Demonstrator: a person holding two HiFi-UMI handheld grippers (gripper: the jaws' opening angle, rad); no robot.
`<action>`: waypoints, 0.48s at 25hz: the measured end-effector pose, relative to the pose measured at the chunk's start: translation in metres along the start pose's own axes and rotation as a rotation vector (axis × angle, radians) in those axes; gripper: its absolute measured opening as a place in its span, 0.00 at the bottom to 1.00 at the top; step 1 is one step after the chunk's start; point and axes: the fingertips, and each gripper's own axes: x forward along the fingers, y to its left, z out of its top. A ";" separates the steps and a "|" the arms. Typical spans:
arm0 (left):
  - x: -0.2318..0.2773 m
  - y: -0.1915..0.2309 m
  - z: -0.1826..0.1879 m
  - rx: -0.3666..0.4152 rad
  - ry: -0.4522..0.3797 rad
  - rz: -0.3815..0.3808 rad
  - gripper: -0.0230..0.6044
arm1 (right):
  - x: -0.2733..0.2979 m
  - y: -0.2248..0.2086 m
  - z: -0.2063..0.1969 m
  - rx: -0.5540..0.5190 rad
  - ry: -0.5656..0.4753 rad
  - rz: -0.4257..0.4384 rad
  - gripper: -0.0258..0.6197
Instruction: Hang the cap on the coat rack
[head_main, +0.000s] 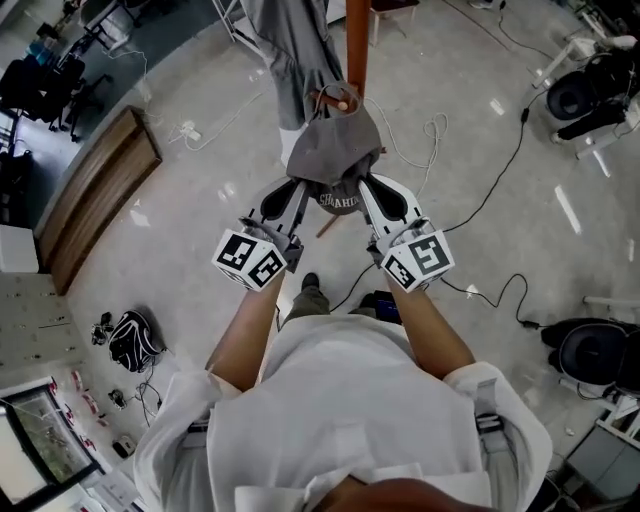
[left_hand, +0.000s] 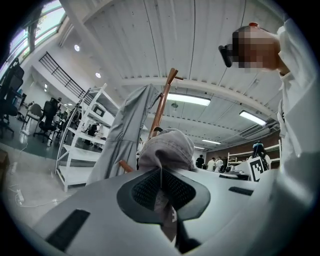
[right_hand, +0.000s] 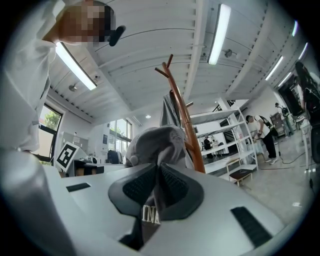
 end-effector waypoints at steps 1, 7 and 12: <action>0.002 0.003 0.002 0.000 0.003 -0.017 0.07 | 0.003 -0.002 -0.002 0.005 0.006 -0.014 0.10; 0.019 0.016 -0.010 -0.049 0.032 -0.081 0.07 | 0.010 -0.014 -0.014 0.012 0.062 -0.088 0.10; 0.033 0.028 -0.025 -0.049 0.054 -0.114 0.07 | 0.019 -0.027 -0.031 -0.015 0.093 -0.131 0.10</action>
